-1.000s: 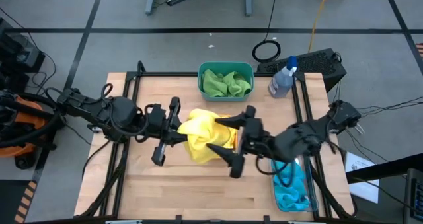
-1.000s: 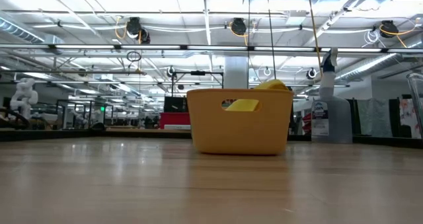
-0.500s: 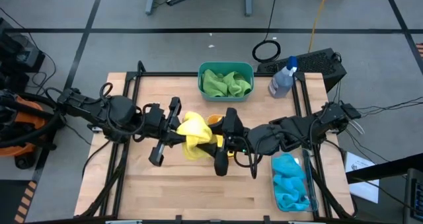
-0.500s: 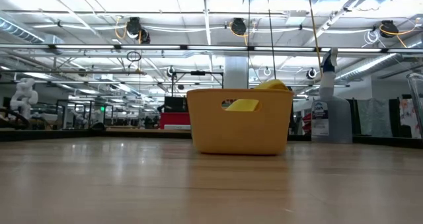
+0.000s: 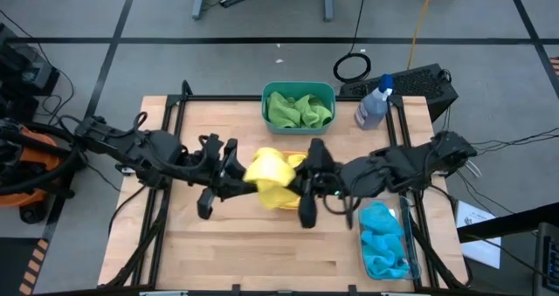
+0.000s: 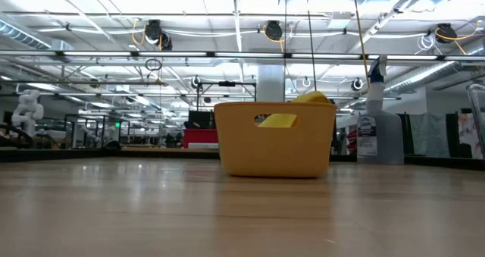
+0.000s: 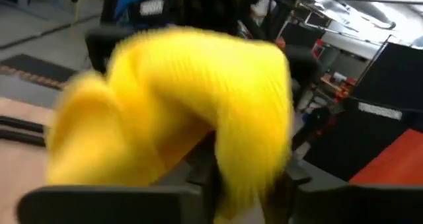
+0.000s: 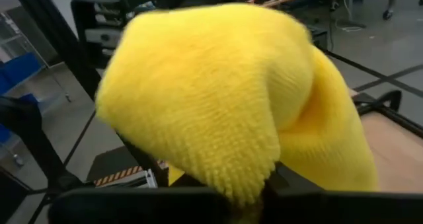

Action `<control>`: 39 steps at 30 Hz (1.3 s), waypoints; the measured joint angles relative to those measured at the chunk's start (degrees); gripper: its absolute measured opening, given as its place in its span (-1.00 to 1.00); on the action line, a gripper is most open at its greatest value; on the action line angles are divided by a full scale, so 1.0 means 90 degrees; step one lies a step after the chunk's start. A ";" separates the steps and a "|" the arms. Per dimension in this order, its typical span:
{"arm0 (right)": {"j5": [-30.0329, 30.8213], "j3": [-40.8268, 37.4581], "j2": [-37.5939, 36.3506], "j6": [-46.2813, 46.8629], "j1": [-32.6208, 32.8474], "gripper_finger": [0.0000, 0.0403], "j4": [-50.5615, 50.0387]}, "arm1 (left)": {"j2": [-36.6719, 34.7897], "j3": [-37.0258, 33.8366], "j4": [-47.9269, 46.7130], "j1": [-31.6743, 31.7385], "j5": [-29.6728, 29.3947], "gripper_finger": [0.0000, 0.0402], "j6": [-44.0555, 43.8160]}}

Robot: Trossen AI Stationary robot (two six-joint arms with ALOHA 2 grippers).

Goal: Sort microfiber towel by color & place in baskets
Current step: Put the yellow microfiber towel into the yellow bin

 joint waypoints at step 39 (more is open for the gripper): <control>-0.0355 0.0000 -0.0244 -0.3371 0.0089 -0.98 -0.0665 | 0.0629 0.0002 0.0960 0.0377 -0.0115 0.58 -0.1918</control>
